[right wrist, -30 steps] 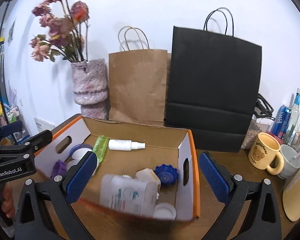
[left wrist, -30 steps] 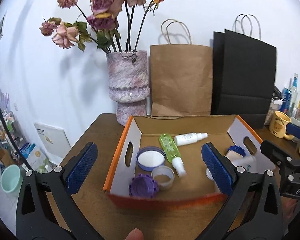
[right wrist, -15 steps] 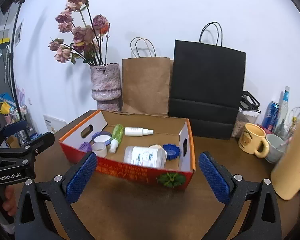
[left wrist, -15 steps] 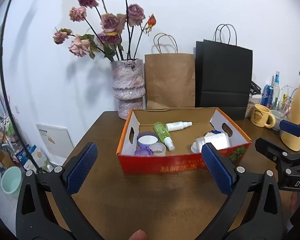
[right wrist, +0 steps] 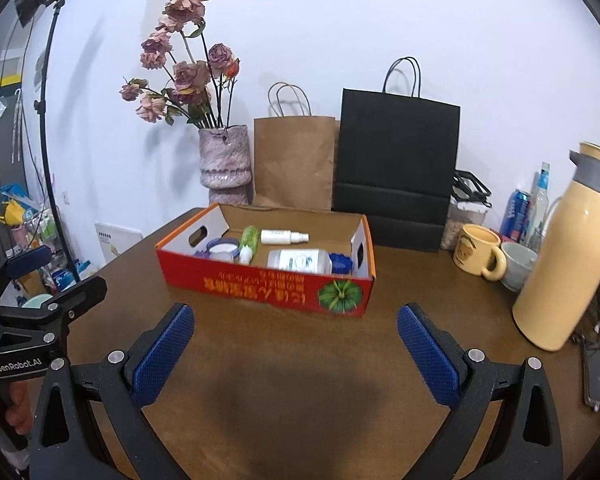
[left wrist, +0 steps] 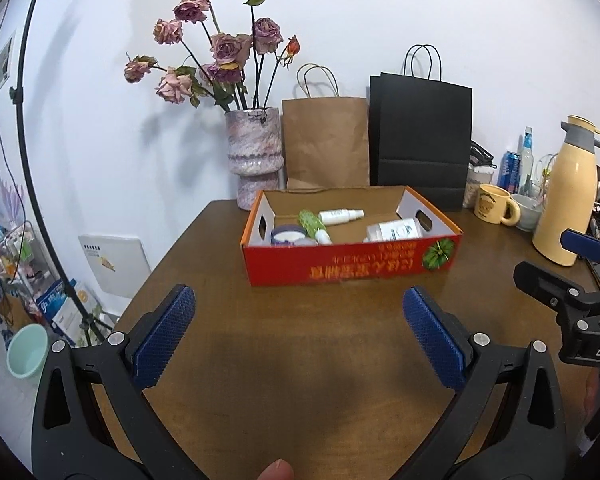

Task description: Organize rigid objects

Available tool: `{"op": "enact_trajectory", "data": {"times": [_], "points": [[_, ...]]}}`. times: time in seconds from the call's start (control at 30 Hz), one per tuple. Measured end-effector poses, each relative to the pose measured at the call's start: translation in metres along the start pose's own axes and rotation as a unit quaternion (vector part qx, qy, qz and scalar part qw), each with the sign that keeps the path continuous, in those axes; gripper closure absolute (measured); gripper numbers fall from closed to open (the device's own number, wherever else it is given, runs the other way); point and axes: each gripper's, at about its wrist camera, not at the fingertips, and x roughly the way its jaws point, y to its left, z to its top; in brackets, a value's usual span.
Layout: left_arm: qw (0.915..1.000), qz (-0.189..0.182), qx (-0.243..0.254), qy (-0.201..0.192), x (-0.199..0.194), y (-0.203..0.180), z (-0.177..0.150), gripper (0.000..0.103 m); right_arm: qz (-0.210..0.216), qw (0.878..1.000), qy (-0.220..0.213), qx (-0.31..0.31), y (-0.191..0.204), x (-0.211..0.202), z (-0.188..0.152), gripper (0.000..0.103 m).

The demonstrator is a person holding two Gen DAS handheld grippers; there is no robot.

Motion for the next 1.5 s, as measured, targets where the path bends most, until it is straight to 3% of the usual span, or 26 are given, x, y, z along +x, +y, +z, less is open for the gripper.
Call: {"op": "enact_trajectory", "data": {"times": [0.43, 1.5], "points": [[0.9999, -0.007, 0.000, 0.008, -0.027, -0.002, -0.020, 0.000, -0.004, 1.000, 0.011, 0.008, 0.000, -0.030, -0.027, 0.000], [0.9999, -0.012, 0.001, 0.005, -0.034, -0.003, -0.021, 0.000, -0.005, 1.000, 0.007, 0.011, 0.000, -0.039, -0.027, 0.000]]}}
